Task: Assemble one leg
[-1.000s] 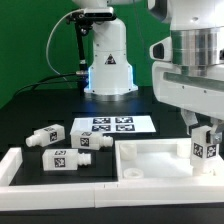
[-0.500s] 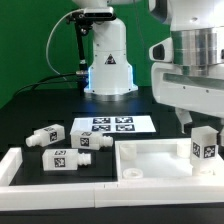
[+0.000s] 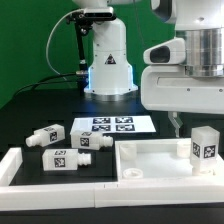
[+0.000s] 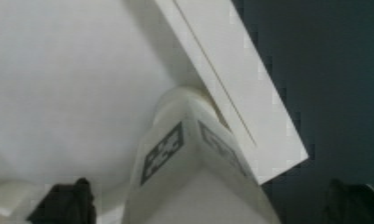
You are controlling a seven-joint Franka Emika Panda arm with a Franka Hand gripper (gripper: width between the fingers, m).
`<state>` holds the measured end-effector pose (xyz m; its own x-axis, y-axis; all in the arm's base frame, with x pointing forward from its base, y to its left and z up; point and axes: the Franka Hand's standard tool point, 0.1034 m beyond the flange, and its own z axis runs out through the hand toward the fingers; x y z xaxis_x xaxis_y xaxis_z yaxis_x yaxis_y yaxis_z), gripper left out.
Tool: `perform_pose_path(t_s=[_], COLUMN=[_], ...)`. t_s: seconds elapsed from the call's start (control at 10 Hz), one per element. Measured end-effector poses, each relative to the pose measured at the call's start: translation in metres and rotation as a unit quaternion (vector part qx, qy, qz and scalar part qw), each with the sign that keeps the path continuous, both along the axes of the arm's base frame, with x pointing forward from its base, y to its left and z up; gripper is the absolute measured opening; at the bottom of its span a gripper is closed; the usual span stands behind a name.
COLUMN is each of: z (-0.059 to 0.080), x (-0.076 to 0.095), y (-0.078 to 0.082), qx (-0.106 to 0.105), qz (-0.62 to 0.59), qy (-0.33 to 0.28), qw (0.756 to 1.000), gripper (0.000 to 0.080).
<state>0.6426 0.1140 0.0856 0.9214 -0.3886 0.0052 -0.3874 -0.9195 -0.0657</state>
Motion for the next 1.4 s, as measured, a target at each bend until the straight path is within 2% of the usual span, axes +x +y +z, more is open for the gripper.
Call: perform_pose_path(t_s=[0.2, 0.4, 0.5, 0.6, 0.7, 0.8, 1.0, 1.1, 1.3, 1.4], z=[-0.002, -0.003, -0.003, -0.003, -0.003, -0.004, -0.006, -0.007, -0.007, -0.008], x=[-0.002, -0.003, -0.003, -0.003, -0.003, -0.002, -0.002, -0.001, -0.002, -0.003], y=[0.008, 0.008, 0.009, 0.009, 0.008, 0.005, 0.001, 0.001, 0.000, 0.000], qx=[-0.013, -0.012, -0.012, -0.010, -0.010, -0.010, -0.010, -0.004, 0.023, 0.038], qz=[0.189, 0.215, 0.207, 0.188, 0.161, 0.117, -0.026, -0.119, -0.293, -0.390], qy=[-0.007, -0.007, -0.006, -0.005, -0.004, -0.005, -0.015, -0.018, -0.018, -0.013], qw=[0.982, 0.977, 0.978, 0.982, 0.987, 0.993, 0.999, 0.993, 0.956, 0.920], gripper=[0.0649, 0.0649, 0.0560, 0.0378, 0.0378, 0.0298, 0.0298, 0.0293, 0.0293, 0.0293])
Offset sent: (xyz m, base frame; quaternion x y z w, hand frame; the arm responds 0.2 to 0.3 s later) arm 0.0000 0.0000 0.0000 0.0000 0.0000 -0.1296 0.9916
